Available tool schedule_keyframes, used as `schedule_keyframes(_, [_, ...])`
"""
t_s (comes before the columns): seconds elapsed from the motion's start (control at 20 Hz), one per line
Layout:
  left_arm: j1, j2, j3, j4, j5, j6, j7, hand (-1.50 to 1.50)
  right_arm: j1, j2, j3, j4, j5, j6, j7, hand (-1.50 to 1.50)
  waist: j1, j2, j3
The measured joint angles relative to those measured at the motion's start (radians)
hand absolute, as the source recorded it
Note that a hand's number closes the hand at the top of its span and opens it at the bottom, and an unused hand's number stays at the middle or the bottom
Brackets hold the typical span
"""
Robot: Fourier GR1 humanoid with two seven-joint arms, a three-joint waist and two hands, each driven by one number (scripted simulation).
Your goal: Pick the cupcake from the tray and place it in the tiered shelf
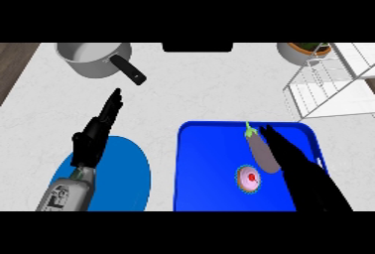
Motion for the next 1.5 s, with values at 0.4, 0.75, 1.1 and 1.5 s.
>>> schedule_keyframes(0.4, [-0.012,-0.016,0.017,-0.004,-0.020,-0.017,0.018,0.00,0.031,0.052,-0.015,0.072,0.060,0.028,-0.045,-1.50,-0.001,0.000,0.000])
schedule_keyframes(0.75, [0.003,-0.037,0.025,-0.019,-0.046,-0.022,0.016,0.00,0.054,0.105,-0.007,0.140,0.134,0.056,-0.069,-1.50,-0.001,0.000,0.000])
schedule_keyframes(1.1, [-0.006,-0.051,0.050,-0.023,-0.052,-0.045,0.029,0.00,0.059,0.156,-0.034,0.200,0.191,0.088,-0.104,-1.50,-0.001,0.000,0.000])
schedule_keyframes(1.5, [0.001,-0.062,0.074,-0.002,-0.068,-0.065,0.005,0.00,0.086,0.196,-0.061,0.280,0.262,0.087,-0.177,-1.50,-0.001,0.000,0.000])
